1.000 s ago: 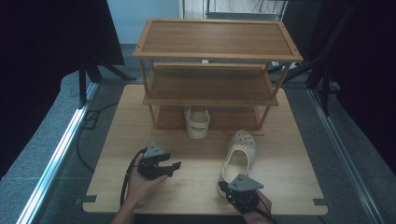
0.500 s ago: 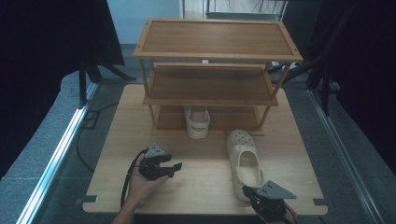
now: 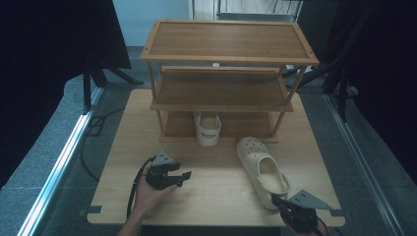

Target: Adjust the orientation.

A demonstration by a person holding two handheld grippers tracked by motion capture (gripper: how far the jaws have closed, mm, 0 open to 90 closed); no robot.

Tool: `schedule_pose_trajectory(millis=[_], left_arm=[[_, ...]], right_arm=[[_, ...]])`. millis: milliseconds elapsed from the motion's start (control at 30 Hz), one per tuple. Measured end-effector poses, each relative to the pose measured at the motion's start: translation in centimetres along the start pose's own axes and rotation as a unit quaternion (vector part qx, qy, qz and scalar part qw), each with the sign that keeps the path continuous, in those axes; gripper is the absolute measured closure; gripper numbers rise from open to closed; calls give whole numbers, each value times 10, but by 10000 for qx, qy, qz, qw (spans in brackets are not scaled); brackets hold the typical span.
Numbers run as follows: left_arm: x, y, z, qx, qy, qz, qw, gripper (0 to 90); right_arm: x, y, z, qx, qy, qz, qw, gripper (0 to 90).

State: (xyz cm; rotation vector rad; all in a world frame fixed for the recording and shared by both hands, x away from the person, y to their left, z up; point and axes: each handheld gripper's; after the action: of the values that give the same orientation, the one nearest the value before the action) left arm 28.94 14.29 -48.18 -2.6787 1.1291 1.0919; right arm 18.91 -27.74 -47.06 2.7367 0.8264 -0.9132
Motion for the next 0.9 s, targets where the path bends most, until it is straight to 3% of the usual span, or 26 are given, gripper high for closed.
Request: schedule_pose_trajectory(millis=[233,333,433,567,600,633,733,767,900], left_arm=[[0,0,0,-9,2,-15,10000,408],[0,0,0,1,5,-10,10000,408],[-1,0,0,-6,11,-2,10000,408],[-2,-1,0,-16,20,-5,10000,407],[-2,-1,0,-20,20,-8,10000,407],[-2,-1,0,-24,17,-12,10000,403],[-3,-2,-1,-58,31,-30,10000,396],[-4,-3,-1,-85,38,-16,10000,395],[-7,-6,-1,-138,73,12,9999,393]], right_arm=[[0,-12,-5,-168,79,-199,9996,900],[-1,-23,-14,-354,186,-334,9986,900],[-1,-24,-24,-382,300,-453,9978,889],[-3,-18,-33,-347,405,-550,9971,860],[-3,-16,-35,-353,429,-528,9971,851],[-5,-10,-41,-367,485,-475,9970,777],[-5,-4,-45,-374,519,-431,9970,722],[-4,4,-51,-359,549,-335,9973,661],[-3,17,-58,-328,627,-155,9974,613]])
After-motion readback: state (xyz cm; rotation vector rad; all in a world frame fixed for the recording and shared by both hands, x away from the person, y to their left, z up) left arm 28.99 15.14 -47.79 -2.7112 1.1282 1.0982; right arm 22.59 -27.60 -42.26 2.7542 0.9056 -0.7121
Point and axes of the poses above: each handheld gripper's, and its own axes: x roughly forward along the jaws, z roughly out of its underside, y roughly to its right
